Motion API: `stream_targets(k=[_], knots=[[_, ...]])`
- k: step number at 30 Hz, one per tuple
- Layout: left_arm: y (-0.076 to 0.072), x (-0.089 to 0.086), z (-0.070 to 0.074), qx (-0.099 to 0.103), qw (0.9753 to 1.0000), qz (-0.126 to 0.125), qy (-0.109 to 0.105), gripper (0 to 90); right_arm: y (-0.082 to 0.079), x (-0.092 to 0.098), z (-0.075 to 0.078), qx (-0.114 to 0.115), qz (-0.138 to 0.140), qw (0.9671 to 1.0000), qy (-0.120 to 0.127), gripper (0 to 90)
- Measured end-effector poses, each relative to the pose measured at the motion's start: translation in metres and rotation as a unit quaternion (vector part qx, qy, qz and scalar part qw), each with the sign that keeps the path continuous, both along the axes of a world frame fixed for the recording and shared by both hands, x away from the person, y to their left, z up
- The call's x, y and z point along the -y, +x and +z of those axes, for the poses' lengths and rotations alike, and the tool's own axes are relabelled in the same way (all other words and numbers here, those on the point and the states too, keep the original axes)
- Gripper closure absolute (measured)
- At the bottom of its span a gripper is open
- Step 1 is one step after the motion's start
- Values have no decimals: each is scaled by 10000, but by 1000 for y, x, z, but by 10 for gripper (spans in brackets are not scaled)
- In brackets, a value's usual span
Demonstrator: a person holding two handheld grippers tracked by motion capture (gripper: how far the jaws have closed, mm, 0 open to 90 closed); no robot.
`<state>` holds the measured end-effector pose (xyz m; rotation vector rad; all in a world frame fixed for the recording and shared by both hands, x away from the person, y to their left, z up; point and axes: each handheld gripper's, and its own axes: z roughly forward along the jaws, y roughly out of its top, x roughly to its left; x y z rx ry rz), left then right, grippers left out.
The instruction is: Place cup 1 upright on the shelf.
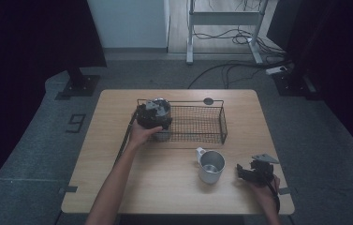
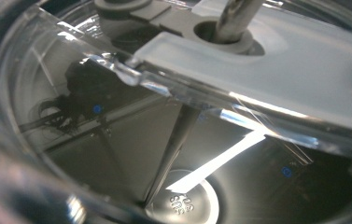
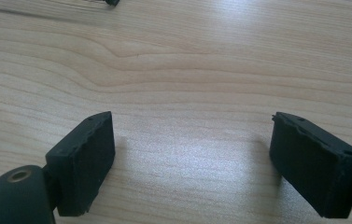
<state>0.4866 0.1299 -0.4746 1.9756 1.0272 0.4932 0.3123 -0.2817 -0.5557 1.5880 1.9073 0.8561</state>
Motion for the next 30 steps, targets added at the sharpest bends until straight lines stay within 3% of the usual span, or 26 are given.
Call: stream_targets(k=[1, 3, 6, 30], knots=[[0, -1, 0, -32, 9999, 9, -107, 25, 0, 0, 0, 0, -1, 10000, 0, 140], [0, -2, 1, -37, 9999, 0, -111, 11, 0, 0, 0, 0, 0, 10000, 1, 140], [-3, -3, 5, 80, 9998, 34, -184, 0, 0, 0, 0, 0, 1, 10000, 2, 140], [-26, -18, 25, 407, 9989, -35, -211, 0, 2, 0, 0, -7, 1, 10000, 4, 140]])
